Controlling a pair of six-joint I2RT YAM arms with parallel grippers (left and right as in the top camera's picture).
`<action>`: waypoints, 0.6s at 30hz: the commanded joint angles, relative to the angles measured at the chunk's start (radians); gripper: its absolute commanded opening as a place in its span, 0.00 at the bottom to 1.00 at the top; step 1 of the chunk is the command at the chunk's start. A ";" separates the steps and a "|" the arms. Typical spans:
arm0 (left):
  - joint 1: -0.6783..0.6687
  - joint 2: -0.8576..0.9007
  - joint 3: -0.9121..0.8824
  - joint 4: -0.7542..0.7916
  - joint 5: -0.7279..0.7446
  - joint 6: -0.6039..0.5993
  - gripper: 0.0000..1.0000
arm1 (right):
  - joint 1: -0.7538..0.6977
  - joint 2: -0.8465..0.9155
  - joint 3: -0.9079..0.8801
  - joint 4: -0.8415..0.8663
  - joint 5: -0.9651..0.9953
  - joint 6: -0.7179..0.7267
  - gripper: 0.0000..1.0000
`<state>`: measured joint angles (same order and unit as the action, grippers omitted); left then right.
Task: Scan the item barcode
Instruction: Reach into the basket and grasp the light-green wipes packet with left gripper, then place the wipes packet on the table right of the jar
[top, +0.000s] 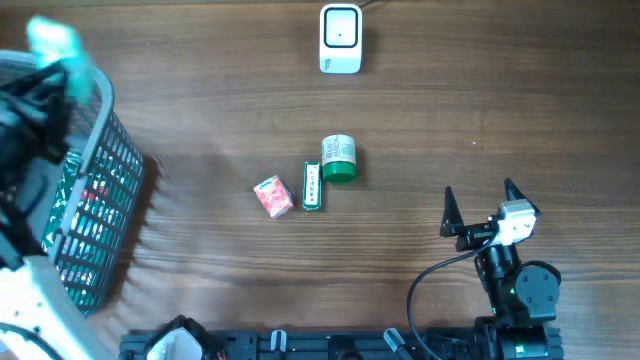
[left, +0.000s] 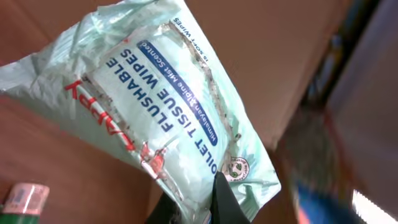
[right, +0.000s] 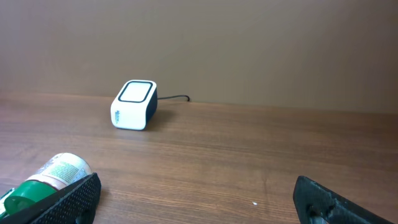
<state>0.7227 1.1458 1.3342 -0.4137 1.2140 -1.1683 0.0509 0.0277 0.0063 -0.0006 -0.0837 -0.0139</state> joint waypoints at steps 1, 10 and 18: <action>-0.251 -0.047 0.008 -0.027 0.054 0.335 0.04 | 0.002 -0.004 -0.001 0.003 0.010 -0.011 1.00; -0.895 0.148 0.008 -0.365 -0.356 0.948 0.04 | 0.002 -0.004 -0.001 0.003 0.010 -0.011 1.00; -1.320 0.568 0.008 -0.327 -0.704 1.027 0.04 | 0.002 -0.004 -0.001 0.003 0.010 -0.011 1.00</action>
<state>-0.5030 1.5913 1.3399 -0.7475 0.6502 -0.1967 0.0509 0.0288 0.0063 -0.0006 -0.0811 -0.0139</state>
